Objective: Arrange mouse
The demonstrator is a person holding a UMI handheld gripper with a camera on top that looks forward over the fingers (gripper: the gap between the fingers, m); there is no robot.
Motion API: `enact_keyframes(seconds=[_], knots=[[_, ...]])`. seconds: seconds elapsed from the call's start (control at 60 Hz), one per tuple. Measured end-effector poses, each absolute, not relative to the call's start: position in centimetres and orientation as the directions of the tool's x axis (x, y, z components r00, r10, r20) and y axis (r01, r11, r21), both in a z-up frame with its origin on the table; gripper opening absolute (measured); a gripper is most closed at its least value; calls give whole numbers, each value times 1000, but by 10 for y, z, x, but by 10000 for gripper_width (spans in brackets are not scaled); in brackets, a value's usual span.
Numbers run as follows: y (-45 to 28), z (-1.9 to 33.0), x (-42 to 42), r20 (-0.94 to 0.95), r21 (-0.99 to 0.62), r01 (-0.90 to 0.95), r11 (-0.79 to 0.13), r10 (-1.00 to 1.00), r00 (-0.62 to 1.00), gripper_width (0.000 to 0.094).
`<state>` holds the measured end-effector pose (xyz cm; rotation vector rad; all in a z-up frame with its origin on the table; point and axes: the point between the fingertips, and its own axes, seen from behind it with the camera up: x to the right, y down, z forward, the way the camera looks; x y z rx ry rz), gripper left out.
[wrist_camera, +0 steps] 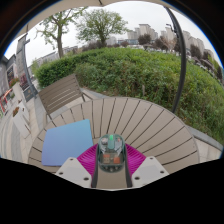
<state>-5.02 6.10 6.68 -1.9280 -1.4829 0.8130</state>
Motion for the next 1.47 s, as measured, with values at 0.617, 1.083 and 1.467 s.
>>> enact_keyframes(seconds=[0.617,1.083,1.467], knots=[[-132,-2,-153,-6,-711,683,-169,972,233,835],[-202,161,49,-47,-642,728,-242,960,278,854],[-191,169,108,38,-651,729,-209,951,307,844]])
